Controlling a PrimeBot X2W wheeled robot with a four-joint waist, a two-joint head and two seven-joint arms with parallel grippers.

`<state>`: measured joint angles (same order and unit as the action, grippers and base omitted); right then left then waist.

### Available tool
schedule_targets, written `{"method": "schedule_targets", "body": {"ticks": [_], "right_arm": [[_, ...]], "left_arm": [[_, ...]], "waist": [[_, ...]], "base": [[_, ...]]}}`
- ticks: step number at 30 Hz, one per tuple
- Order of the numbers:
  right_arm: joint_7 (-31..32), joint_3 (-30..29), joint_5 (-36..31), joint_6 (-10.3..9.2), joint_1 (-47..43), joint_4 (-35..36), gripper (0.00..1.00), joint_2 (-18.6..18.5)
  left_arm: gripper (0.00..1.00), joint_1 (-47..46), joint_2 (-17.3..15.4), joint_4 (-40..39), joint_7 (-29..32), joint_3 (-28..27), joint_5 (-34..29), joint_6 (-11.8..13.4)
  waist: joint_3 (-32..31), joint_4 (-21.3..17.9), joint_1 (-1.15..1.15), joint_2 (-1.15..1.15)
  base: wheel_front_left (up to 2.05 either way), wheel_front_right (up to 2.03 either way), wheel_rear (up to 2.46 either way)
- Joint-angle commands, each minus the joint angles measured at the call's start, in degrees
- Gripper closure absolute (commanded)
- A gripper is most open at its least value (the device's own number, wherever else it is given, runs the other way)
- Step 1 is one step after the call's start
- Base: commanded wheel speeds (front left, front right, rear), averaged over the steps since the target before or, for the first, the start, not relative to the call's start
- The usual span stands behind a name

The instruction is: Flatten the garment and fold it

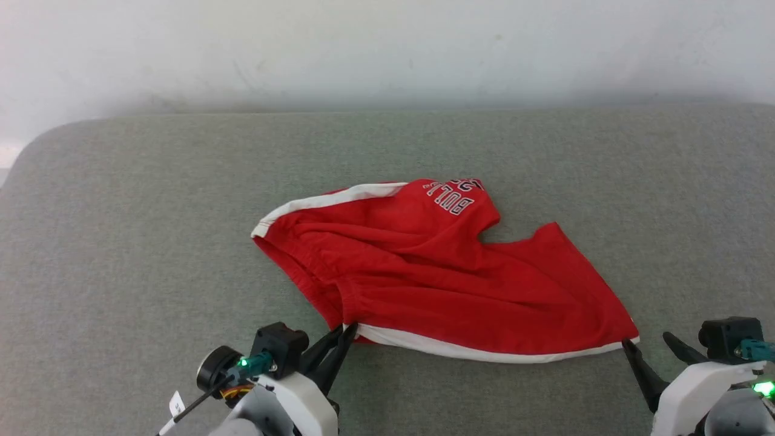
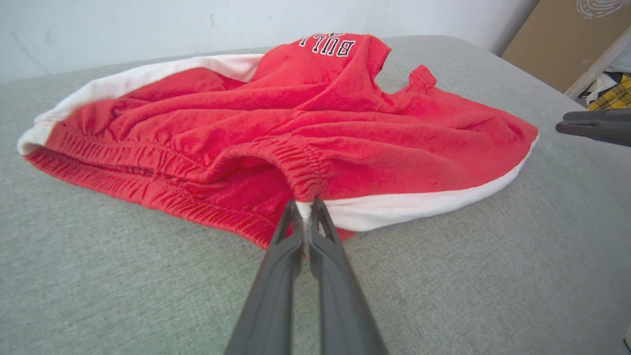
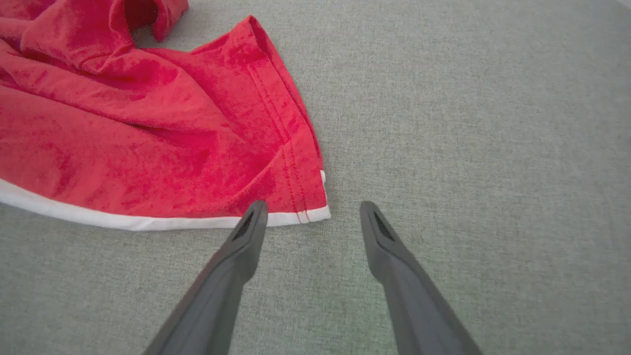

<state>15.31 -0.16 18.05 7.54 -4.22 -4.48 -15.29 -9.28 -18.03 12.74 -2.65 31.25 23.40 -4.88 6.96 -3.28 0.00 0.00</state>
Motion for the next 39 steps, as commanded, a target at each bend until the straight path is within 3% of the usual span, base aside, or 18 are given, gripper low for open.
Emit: {"method": "schedule_targets", "body": {"ticks": [1, 6, 21, 22, 23, 24, 25, 34, 39], "right_arm": [[1.1, 0.1, 0.2, -0.05, -0.1, -0.1, 0.0, -0.8], [4.6, 1.3, 0.4, -0.05, 2.3, -3.6, 0.0, -1.5], [6.6, 4.0, -0.2, -0.05, 8.0, -16.1, 0.0, 0.3], [7.5, 4.6, 0.1, -0.05, 7.9, -16.7, 0.19, 0.3], [8.4, 5.2, 0.4, -0.05, 7.7, -17.0, 0.59, 0.2], [8.4, 5.2, 0.4, -0.05, 7.7, -17.0, 0.59, 0.2], [9.2, 5.6, 0.8, -0.05, 7.5, -17.3, 1.0, 0.2], [12.4, 1.3, 6.6, -0.05, 6.0, -13.3, 1.0, 0.1], [14.2, 0.1, 11.8, -0.05, 5.9, -7.2, 1.0, -2.7]], "left_arm": [[1.0, 1.1, -0.4, -1.1, -0.4, -0.2, 0.3, 0.6], [1.0, 2.2, -0.2, -3.5, 0.0, 0.4, 0.4, 1.4], [1.0, 1.9, -1.0, -5.4, 1.0, 1.4, 0.4, 1.6], [1.0, 2.0, -1.1, -5.5, 1.0, 1.5, 0.4, 1.6], [1.0, 2.0, -1.1, -5.5, 1.1, 1.5, 0.4, 1.7], [1.0, 2.0, -1.1, -5.5, 1.1, 1.5, 0.4, 1.7], [1.0, 2.0, -1.2, -5.5, 1.1, 1.6, 0.4, 1.7], [1.0, 3.7, -2.2, -5.9, 1.0, 2.2, 0.4, 2.1], [1.0, 4.9, -3.8, -9.0, 1.4, 2.1, 0.6, 2.3]], "waist": [[-0.9, 1.3, 0.0, 0.0], [-0.7, 2.0, 0.0, 0.0], [0.8, 3.2, 0.0, 0.0], [0.8, 3.2, 0.0, 0.0], [0.7, 3.2, 0.0, 0.0], [0.7, 3.2, 0.0, 0.0], [0.6, 3.2, 0.0, 0.0], [-4.3, 3.6, 0.0, 0.0], [-7.7, 3.6, 0.0, 0.0]], "base": [[0.0, 0.0, 0.0], [0.0, 0.0, 0.0], [0.0, 0.0, 0.0], [0.0, 0.0, 0.0], [0.0, 0.0, 0.0], [0.0, 0.0, 0.0], [0.0, 0.0, 0.0], [0.0, 0.0, 0.0], [0.0, 0.0, 0.0]]}}
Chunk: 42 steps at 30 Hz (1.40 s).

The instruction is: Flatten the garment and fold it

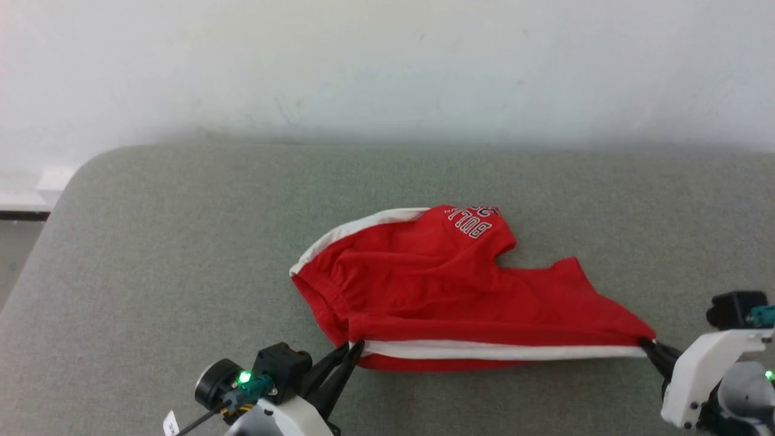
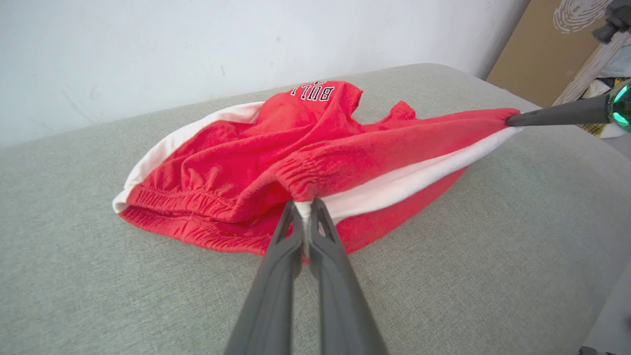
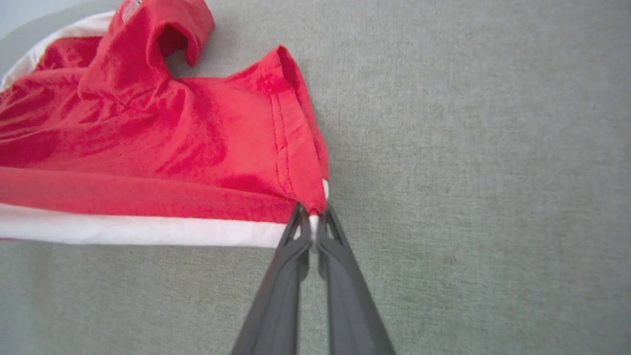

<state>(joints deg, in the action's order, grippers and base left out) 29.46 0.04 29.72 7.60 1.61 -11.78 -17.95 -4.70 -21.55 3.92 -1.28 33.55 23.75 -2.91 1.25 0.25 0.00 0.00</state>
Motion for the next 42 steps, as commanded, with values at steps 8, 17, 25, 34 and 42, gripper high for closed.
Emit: {"method": "schedule_targets", "body": {"ticks": [8, 17, 25, 34, 42], "right_arm": [[6.6, -3.9, 9.2, -0.11, 6.1, 9.6, 1.0, -0.7], [11.2, -6.2, 11.8, -0.11, 18.9, 15.8, 1.0, -0.7], [13.1, -4.7, 9.0, -0.11, 31.7, 16.0, 1.0, -0.9], [9.3, 0.4, 2.7, -0.11, 50.2, 8.2, 1.0, -2.9], [-1.7, 3.4, -3.7, -0.11, 68.7, -6.7, 1.0, -2.4]], "left_arm": [[1.0, -3.9, -5.4, -11.1, 4.1, -2.6, 0.0, -0.5], [1.0, -15.8, -9.7, -21.1, 11.8, -8.9, 3.8, -1.5], [1.0, -27.7, -13.0, -20.5, 15.6, -13.8, 7.5, -2.9], [1.0, -45.2, -14.1, -10.9, 18.2, -13.3, 8.9, -4.1], [1.0, -64.7, -10.9, 5.6, 15.3, -8.2, 7.9, -4.5]], "waist": [[-5.6, -0.5, 0.0, 0.0], [-6.9, -1.6, 0.0, 0.0], [-4.3, -3.4, 0.0, 0.0], [7.2, -5.5, 0.0, 0.0], [19.7, -7.5, 0.0, 0.0]], "base": [[0.0, 0.0, 0.0], [0.0, 0.0, 0.0], [0.0, 0.0, 0.0], [0.0, 0.0, 0.0], [0.0, 0.0, 0.0]]}}
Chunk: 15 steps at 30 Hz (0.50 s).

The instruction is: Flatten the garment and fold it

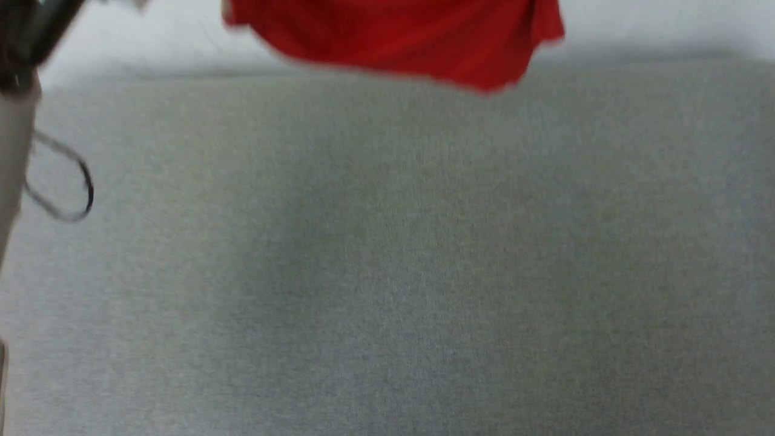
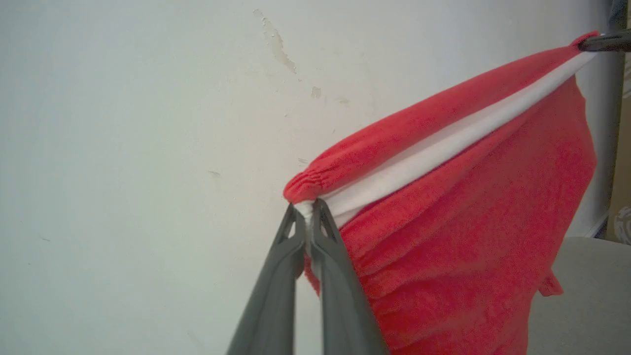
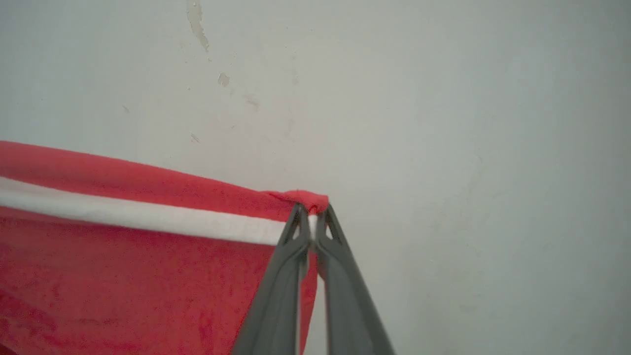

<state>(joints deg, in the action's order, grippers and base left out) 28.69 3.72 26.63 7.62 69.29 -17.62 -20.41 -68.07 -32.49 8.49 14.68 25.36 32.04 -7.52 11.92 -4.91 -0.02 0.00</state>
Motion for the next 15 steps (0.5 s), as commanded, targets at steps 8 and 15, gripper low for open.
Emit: {"method": "schedule_targets", "body": {"ticks": [8, 15], "right_arm": [[-12.0, 3.5, -4.5, -0.13, 9.2, -14.5, 1.0, 2.5], [-18.1, 9.4, -3.1, -0.13, 5.8, -20.8, 1.0, 3.6]], "left_arm": [[1.0, -12.3, 7.6, 17.7, -13.4, 1.0, -2.2, 0.1], [1.0, -9.7, 11.9, 28.2, -21.6, 5.0, -3.8, 0.1]], "waist": [[15.6, -2.7, 0.02, 0.0], [17.5, -1.5, 0.02, 0.0]], "base": [[0.0, 0.0, 0.0], [0.0, 0.0, 0.0]]}}
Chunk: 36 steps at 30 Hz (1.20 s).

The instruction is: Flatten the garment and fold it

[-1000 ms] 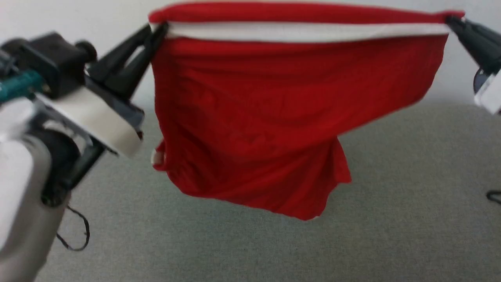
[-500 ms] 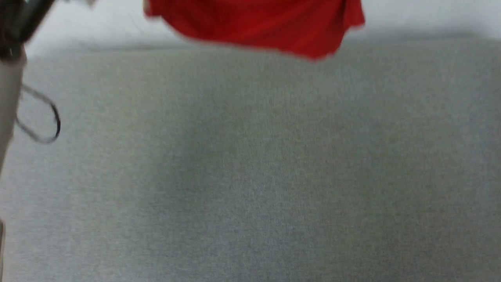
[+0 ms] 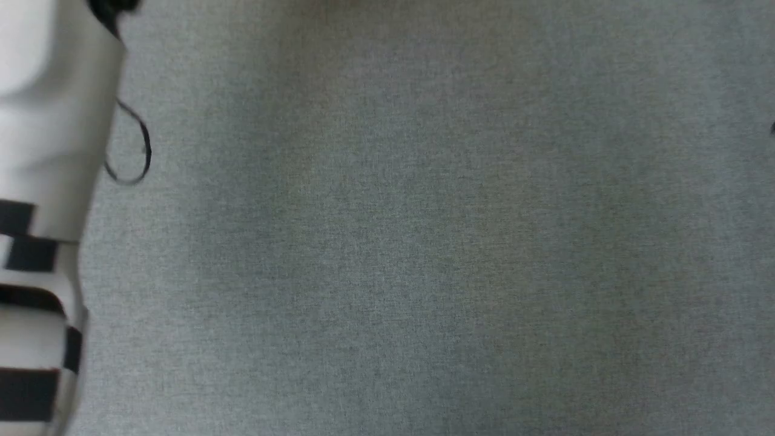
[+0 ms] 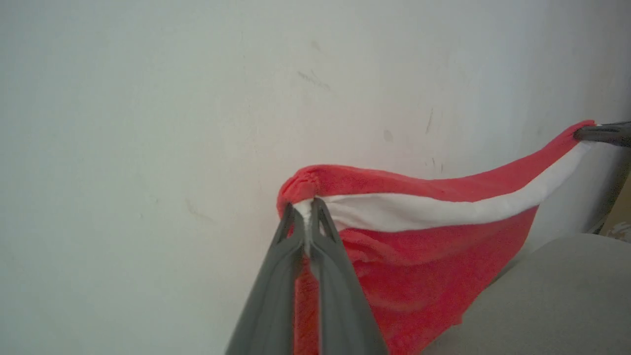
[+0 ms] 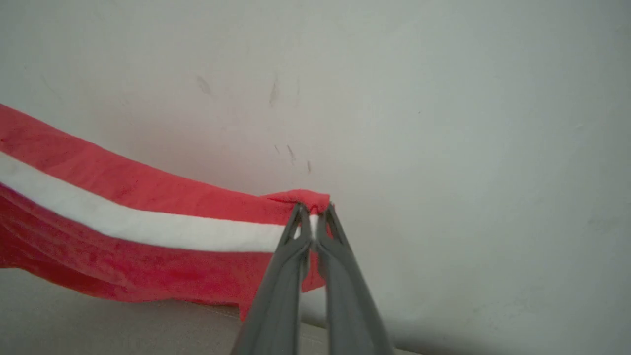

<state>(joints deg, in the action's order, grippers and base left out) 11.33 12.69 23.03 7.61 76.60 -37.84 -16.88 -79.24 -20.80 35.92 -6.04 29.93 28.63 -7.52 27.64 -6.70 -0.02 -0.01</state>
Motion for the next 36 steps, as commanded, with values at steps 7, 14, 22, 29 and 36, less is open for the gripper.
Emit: {"method": "schedule_targets", "body": {"ticks": [7, 14, 22, 29, 36], "right_arm": [[-4.6, 6.2, 3.2, -0.12, -10.7, -3.3, 1.0, -1.4], [-5.3, 13.7, 10.4, -0.12, -28.1, -2.7, 1.0, -5.7], [-2.9, 17.9, 18.1, -0.12, -41.1, 2.7, 1.0, -10.6], [0.4, 17.5, 21.1, -0.12, -51.4, 7.9, 1.0, -15.0], [7.2, 15.3, 21.9, -0.12, -62.9, 14.5, 1.0, -19.4]], "left_arm": [[1.0, 12.7, 3.3, 6.2, -6.2, 4.5, 1.6, 0.1], [1.0, 31.5, 5.2, 7.3, -8.7, 9.9, 5.5, 0.0], [1.0, 45.3, 1.6, 1.7, -8.9, 11.0, 5.9, 0.0], [1.0, 56.8, -1.4, -5.9, -8.9, 11.8, 4.7, 1.1], [1.0, 67.1, -4.0, -14.0, -7.6, 13.5, 6.1, 2.7]], "waist": [[-1.9, 1.9, 0.02, 0.01], [-12.1, 2.4, 0.02, 0.01], [-20.6, 2.0, 0.02, 0.01], [-25.7, 2.1, 0.02, 0.01], [-29.2, 2.1, 0.02, 0.01]], "base": [[0.0, 0.0, 0.0], [0.0, 0.0, 0.0], [0.0, 0.0, 0.0], [0.0, 0.0, 0.0], [0.0, 0.0, 0.0]]}}
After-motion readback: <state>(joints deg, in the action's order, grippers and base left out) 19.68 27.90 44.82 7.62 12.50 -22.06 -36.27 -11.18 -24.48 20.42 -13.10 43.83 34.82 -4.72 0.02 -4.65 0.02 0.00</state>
